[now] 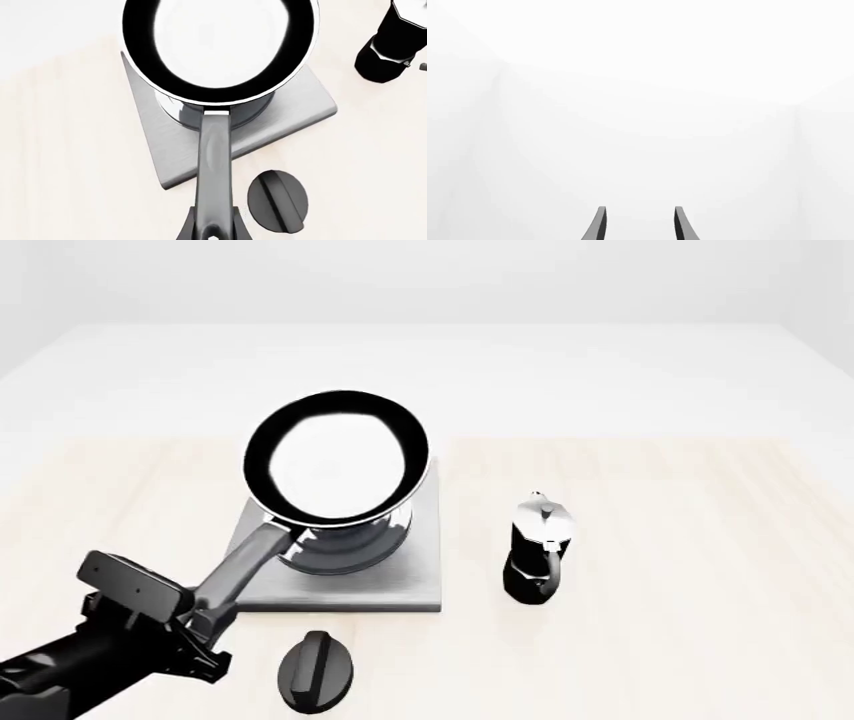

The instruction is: Put the frying pan on the stove.

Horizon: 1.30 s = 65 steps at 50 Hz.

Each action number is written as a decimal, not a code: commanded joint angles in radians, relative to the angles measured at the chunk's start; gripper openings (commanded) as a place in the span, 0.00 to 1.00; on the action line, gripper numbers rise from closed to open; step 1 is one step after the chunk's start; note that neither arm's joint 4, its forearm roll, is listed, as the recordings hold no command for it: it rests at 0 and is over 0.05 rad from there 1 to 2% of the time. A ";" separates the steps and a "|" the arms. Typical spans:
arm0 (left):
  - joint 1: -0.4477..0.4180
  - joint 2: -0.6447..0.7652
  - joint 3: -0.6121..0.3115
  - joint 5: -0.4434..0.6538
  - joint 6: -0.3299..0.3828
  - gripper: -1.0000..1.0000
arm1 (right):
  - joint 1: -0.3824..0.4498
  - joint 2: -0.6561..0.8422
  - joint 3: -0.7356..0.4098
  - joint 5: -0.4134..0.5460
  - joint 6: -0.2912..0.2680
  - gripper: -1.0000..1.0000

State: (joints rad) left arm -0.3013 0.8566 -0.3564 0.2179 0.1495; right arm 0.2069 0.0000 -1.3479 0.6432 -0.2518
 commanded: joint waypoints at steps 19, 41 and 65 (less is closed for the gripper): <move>0.019 0.049 0.020 -0.085 0.013 0.00 | 0.007 0.000 0.028 -0.013 -0.006 1.00; 0.019 0.069 0.051 -0.126 -0.004 0.00 | 0.013 0.000 0.068 -0.048 -0.008 1.00; 0.019 0.080 0.086 -0.162 -0.023 0.00 | 0.018 0.000 0.074 -0.051 -0.005 1.00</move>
State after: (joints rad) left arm -0.2822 0.9467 -0.2513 0.0717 0.1202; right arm 0.2239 0.0000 -1.2755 0.5936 -0.2570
